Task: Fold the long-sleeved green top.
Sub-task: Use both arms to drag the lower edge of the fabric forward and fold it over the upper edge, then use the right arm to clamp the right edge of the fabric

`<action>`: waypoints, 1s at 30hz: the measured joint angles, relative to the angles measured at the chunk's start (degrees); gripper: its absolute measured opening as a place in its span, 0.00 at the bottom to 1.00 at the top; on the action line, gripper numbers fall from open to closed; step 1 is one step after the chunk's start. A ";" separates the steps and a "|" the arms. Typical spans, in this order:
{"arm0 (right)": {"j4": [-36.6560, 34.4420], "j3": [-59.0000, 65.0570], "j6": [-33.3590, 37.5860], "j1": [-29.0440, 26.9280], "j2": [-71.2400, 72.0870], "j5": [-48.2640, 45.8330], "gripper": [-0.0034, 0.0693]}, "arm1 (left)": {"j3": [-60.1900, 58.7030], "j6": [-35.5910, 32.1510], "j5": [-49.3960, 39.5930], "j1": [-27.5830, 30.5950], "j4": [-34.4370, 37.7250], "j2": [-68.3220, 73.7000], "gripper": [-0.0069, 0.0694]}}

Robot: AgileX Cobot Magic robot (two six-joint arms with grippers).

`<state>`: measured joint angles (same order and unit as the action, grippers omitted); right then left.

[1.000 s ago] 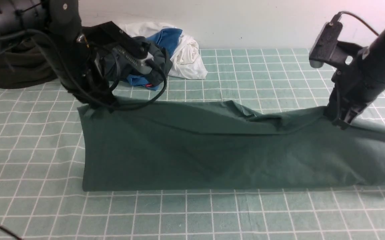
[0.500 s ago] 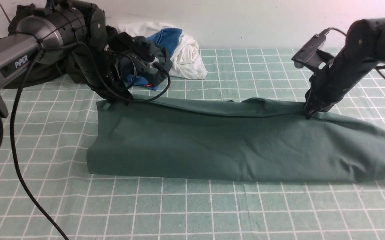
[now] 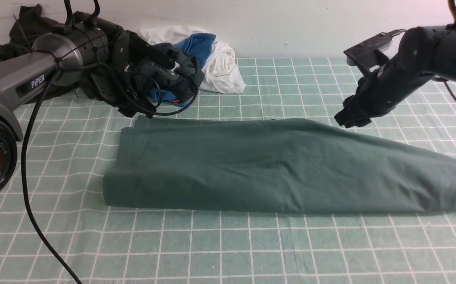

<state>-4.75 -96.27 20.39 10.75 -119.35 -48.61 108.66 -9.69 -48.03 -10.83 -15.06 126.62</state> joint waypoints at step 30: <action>1.05 3.30 -7.15 -11.71 11.52 -21.47 0.39 | -26.40 1.14 -6.98 -6.01 7.73 -13.03 0.09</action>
<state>-3.70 -92.98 13.25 -0.96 -107.84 -70.08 82.26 -8.55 -55.01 -16.84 -7.33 113.60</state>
